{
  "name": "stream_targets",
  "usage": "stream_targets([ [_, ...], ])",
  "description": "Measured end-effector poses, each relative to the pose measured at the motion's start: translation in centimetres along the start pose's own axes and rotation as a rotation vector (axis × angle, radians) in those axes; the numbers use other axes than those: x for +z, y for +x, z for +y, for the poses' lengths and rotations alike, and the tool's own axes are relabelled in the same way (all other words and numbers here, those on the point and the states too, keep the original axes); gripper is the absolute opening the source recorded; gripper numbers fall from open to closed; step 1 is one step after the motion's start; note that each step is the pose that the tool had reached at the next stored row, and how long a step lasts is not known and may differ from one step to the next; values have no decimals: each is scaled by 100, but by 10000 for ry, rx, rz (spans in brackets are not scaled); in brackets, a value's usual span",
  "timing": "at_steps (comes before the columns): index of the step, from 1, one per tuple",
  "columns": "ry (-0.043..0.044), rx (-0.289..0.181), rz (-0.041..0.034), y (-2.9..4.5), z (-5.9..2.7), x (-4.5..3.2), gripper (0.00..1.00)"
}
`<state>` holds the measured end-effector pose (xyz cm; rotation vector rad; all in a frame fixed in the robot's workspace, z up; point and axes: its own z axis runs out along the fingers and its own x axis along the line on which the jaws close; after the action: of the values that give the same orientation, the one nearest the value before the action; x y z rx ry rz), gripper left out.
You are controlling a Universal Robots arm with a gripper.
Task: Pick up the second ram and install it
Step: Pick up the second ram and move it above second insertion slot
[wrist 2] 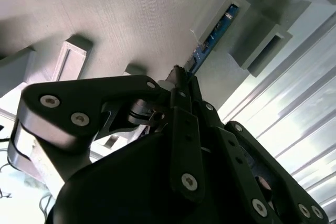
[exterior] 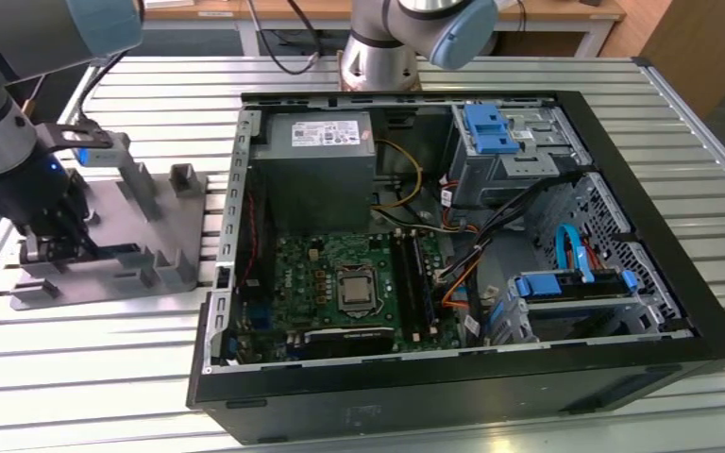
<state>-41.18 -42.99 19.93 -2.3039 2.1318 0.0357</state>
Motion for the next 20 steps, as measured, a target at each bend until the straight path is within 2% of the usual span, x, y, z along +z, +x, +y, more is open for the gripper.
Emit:
stream_targets([
  [7, 0, 0, -17, -2, 2, -139, 14],
  [20, 7, -2, -102, -5, 4, -307, 14],
])
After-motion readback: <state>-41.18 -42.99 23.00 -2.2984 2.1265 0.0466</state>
